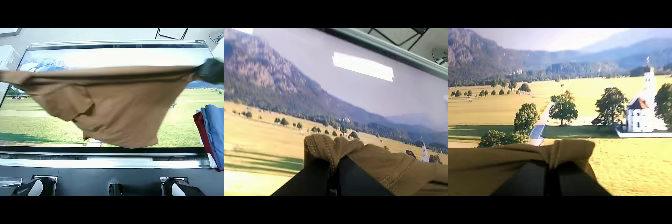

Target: Fold the clothes and pants, and hang the long-sleeved shirts on hangers.

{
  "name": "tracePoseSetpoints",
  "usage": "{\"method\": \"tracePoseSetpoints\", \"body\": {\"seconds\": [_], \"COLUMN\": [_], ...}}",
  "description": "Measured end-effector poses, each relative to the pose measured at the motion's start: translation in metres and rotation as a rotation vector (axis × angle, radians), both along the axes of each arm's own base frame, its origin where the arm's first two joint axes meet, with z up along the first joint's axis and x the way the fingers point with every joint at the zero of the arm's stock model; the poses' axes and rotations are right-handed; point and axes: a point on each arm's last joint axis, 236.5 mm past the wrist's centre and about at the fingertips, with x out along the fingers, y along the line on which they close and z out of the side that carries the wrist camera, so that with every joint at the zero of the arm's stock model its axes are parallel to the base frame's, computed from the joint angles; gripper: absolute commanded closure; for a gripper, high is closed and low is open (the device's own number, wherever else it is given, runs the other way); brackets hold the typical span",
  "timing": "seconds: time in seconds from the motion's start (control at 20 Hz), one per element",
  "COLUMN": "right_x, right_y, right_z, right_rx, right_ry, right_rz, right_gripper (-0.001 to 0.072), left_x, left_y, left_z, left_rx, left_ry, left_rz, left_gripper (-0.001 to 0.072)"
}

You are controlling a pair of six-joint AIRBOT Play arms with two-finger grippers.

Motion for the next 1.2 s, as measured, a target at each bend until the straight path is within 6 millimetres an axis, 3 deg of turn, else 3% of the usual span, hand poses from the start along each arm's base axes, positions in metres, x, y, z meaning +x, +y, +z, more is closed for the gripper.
{"method": "tracePoseSetpoints", "body": {"seconds": [0.2, 0.35, 0.4, 0.45, 0.5, 0.55, 0.6, 0.65, 0.75, 0.85, 0.95, 1.05, 1.2], "right_x": [0.068, 0.088, 0.09, 0.092, 0.094, 0.097, 0.098, 0.097, 0.081, 0.044, -0.002, -0.045, -0.086], "right_y": [0.013, 0.04, 0.05, 0.057, 0.06, 0.059, 0.055, 0.046, 0.011, -0.024, -0.045, -0.044, -0.026], "right_z": [-0.112, -0.181, -0.199, -0.212, -0.223, -0.227, -0.228, -0.227, -0.23, -0.246, -0.269, -0.293, -0.318], "right_rx": [0.273, 0.448, 0.477, 0.488, 0.489, 0.495, 0.494, 0.481, 0.406, 0.322, 0.265, 0.263, 0.316], "right_ry": [0.215, 0.387, 0.435, 0.464, 0.48, 0.484, 0.485, 0.487, 0.532, 0.654, 0.807, 0.929, 1.027], "right_rz": [-0.043, -0.055, -0.051, -0.051, -0.054, -0.062, -0.063, -0.058, -0.063, -0.085, -0.104, -0.105, -0.08], "right_gripper": [0.0672, 0.0671, 0.0647, 0.0497, 0.0214, 0.0057, 0.0056, 0.0056, 0.0056, 0.004, 0.0018, 0.0015, 0.0015], "left_x": [0.071, 0.109, 0.116, 0.119, 0.121, 0.122, 0.122, 0.119, 0.105, 0.073, 0.032, -0.004, -0.047], "left_y": [-0.026, -0.059, -0.07, -0.081, -0.091, -0.096, -0.098, -0.095, -0.077, -0.052, -0.04, -0.048, -0.091], "left_z": [-0.11, -0.183, -0.204, -0.223, -0.238, -0.246, -0.251, -0.254, -0.259, -0.275, -0.299, -0.323, -0.353], "left_rx": [-0.117, -0.135, -0.14, -0.142, -0.146, -0.147, -0.139, -0.119, -0.083, -0.067, -0.072, -0.103, -0.171], "left_ry": [0.102, 0.193, 0.226, 0.263, 0.298, 0.319, 0.343, 0.374, 0.465, 0.631, 0.801, 0.93, 1.028], "left_rz": [0.001, -0.009, -0.017, -0.029, -0.041, -0.054, -0.074, -0.106, -0.155, -0.182, -0.207, -0.243, -0.334], "left_gripper": [0.0681, 0.0679, 0.0632, 0.0419, 0.0132, -0.0009, -0.001, -0.001, -0.0009, -0.0007, -0.0007, -0.0007, -0.0006]}}
